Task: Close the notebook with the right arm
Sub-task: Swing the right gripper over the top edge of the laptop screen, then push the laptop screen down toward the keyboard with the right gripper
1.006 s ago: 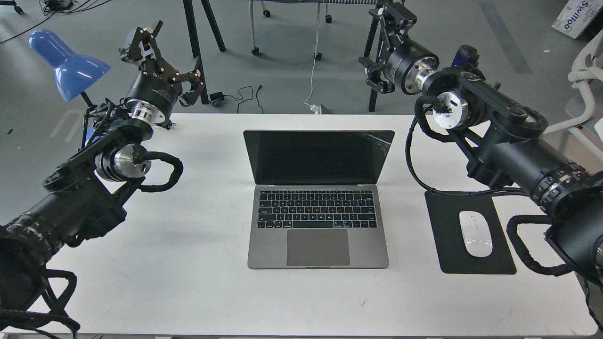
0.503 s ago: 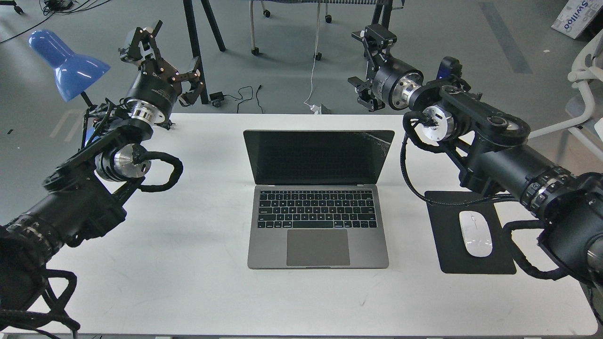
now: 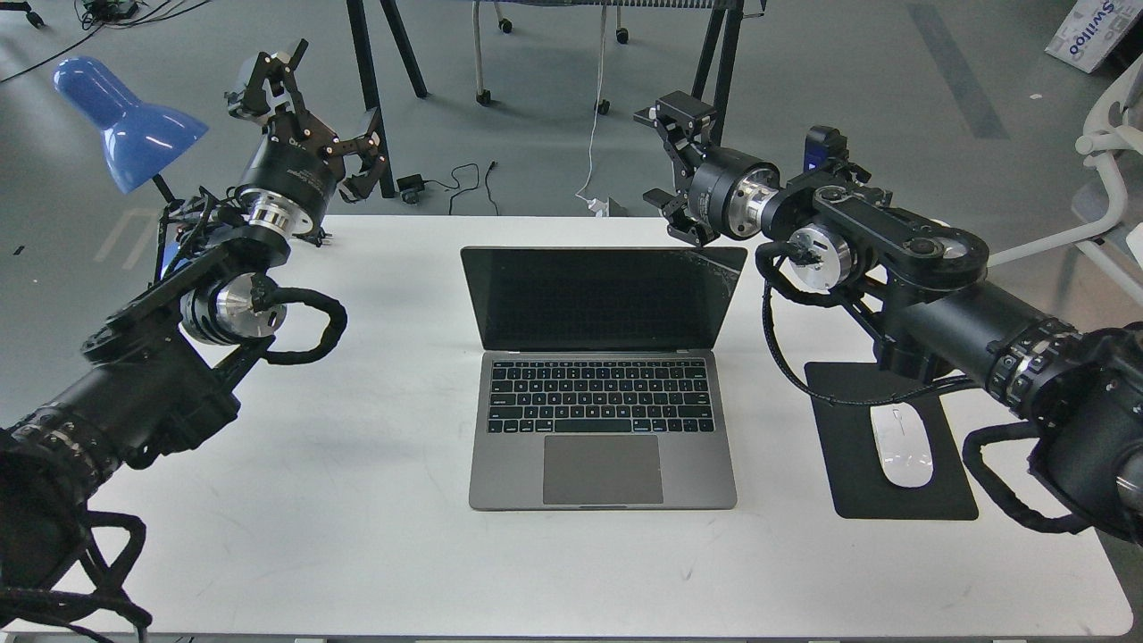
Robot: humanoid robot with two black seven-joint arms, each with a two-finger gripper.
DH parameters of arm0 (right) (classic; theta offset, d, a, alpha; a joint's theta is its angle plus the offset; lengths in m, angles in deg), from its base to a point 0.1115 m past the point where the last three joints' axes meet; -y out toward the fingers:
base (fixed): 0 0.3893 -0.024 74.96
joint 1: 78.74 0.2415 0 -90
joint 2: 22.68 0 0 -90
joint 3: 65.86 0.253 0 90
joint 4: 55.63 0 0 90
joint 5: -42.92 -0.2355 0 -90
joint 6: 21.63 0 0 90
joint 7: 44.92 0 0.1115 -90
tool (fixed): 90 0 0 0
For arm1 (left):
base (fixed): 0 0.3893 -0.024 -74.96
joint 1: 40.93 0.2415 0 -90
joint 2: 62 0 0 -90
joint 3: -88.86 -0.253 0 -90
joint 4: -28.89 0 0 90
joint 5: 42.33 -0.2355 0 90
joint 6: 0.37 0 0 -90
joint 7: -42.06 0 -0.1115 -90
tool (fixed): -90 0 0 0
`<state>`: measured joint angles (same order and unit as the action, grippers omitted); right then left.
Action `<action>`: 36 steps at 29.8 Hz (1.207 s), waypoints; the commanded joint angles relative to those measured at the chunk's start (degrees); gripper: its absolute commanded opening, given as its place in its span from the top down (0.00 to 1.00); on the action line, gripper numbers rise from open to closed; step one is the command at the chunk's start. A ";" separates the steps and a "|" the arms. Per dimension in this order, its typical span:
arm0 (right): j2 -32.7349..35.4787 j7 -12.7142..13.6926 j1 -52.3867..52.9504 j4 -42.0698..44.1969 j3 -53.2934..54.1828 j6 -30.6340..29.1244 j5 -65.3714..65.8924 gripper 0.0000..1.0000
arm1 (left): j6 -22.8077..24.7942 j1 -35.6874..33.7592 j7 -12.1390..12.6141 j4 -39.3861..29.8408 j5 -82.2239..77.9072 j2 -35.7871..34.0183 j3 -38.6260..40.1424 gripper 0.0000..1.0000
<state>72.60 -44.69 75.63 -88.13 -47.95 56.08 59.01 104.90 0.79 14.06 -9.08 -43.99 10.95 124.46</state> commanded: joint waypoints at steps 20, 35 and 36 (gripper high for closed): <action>9.48 0.12 -0.21 -16.89 -8.50 -10.83 0.09 0.00 | 0.02 -0.06 0.00 0.00 -0.09 0.00 0.00 0.00; 10.97 0.20 -1.09 -21.20 -15.44 -13.12 0.17 0.00 | 0.02 -0.06 0.00 0.00 0.00 0.00 0.00 0.00; 10.97 0.20 -1.09 -21.20 -16.23 -13.12 0.17 0.00 | 0.02 -0.06 0.00 0.00 0.00 0.00 0.00 0.00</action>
<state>83.58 -44.48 74.64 -109.27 -62.32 42.99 59.25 104.91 0.74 14.06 -9.08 -44.03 10.95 124.46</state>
